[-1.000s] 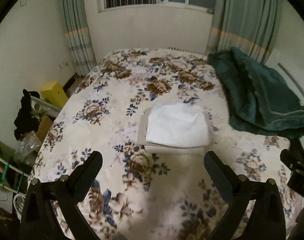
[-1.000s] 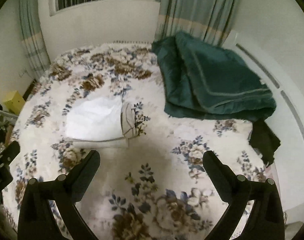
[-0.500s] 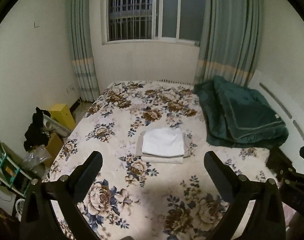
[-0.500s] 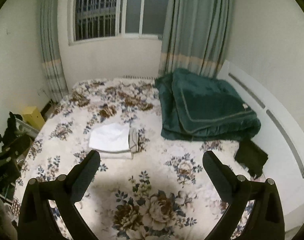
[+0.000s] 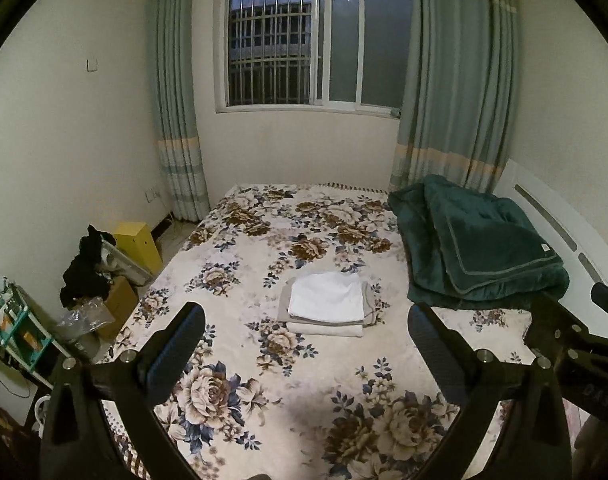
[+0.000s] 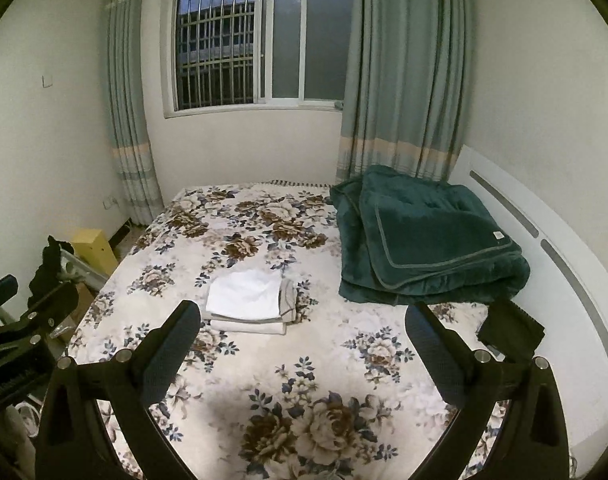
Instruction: Fold small clothes
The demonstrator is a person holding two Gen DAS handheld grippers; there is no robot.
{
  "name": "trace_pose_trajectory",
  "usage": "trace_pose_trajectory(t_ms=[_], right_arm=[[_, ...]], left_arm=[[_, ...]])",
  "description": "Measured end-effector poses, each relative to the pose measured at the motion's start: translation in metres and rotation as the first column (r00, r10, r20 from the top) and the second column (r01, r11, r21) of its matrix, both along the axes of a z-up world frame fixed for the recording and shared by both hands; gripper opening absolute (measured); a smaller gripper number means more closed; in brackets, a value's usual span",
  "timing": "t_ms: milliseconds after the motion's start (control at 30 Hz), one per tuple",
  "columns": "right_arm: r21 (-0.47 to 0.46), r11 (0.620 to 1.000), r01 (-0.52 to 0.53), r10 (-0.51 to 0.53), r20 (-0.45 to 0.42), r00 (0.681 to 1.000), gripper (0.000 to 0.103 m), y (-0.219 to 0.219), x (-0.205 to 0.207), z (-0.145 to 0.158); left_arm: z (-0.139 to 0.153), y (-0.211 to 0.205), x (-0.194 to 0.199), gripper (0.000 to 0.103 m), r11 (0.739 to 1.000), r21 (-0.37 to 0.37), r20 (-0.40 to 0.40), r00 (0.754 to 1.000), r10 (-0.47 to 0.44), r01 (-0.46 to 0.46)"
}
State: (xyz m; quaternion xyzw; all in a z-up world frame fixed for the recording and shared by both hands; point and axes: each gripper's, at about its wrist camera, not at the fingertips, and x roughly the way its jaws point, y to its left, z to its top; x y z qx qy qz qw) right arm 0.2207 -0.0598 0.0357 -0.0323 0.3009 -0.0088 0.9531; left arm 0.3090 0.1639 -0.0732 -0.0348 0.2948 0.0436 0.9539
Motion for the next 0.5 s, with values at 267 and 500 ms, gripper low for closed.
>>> trace_pose_trajectory(t_ms=[267,500], right_arm=[[0.009,1.000,-0.017,0.017,0.002,1.000,0.103,-0.004,0.002,0.002],[0.035,0.999,-0.034,0.034,-0.023,0.999,0.103,-0.006,0.011,-0.004]], left_arm=[[0.001,-0.001,-0.004,0.103,1.000,-0.005,0.006,1.000,0.002,-0.002],[0.006,-0.006,-0.013,0.103,1.000,0.009,0.028,0.999,0.019,-0.020]])
